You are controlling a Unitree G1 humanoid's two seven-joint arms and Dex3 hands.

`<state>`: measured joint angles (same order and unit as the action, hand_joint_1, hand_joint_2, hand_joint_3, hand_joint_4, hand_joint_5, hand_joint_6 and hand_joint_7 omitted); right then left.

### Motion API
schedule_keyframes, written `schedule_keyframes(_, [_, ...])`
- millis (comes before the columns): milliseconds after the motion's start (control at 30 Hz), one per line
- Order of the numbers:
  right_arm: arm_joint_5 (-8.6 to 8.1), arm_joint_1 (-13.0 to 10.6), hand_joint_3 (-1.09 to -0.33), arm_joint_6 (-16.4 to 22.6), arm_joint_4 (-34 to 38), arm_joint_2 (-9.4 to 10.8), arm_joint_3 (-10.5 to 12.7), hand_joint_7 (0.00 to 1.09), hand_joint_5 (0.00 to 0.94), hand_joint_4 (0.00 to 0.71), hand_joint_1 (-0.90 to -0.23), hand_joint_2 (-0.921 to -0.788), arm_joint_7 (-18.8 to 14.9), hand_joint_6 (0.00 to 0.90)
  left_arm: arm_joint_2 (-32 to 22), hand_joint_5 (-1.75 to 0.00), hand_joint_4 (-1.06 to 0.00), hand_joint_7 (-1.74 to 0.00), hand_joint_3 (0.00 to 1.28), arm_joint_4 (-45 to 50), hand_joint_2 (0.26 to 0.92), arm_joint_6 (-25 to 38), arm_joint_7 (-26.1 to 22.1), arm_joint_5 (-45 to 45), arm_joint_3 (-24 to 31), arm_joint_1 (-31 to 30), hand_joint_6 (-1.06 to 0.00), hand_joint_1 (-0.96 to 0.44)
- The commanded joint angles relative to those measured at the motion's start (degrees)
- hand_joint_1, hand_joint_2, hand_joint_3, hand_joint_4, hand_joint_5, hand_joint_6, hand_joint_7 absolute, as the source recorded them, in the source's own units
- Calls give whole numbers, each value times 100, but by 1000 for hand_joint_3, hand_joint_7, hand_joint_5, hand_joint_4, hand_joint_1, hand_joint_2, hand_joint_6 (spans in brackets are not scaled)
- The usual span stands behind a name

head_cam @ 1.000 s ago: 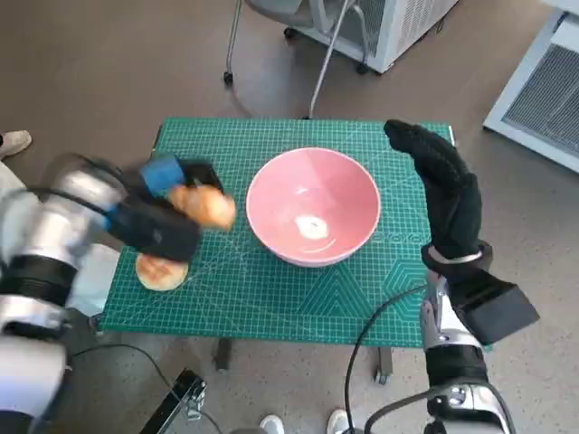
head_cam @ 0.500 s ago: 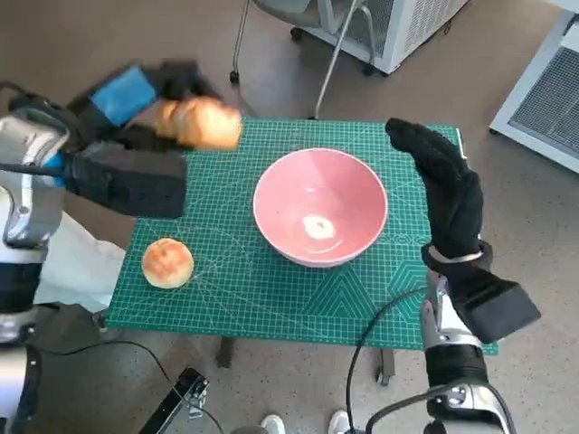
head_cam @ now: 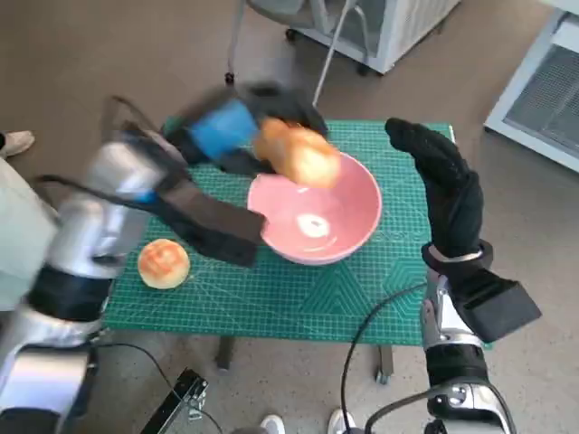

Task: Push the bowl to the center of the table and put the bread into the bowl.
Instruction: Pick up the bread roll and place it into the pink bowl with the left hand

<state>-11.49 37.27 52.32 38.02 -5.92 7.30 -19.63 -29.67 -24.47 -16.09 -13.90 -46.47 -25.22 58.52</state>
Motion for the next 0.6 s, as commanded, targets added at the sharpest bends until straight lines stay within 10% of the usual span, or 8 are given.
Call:
schedule_keyframes(33, [-65, -208, -594, -107, -88, 3, 7, 871, 16, 474, -415, -919, -20, 182, 319, -1260, -519, -1267, 146, -521, 921, 16, 48, -247, -289, 368, -613, 1])
schedule_keyframes(500, [-83, -469, -576, -333, -442, -23, 80, 838, 15, 482, -425, -919, 81, 222, 1119, -1310, -559, -1146, 110, -2142, 919, 102, 562, -618, -879, 726, -658, -1])
schedule_keyframes(600, [-95, -497, -564, -347, -450, -34, 110, 831, 15, 485, -431, -920, 82, 231, 1159, -1492, -449, -1357, 579, -2320, 707, 131, 600, -678, -983, 759, -581, 0])
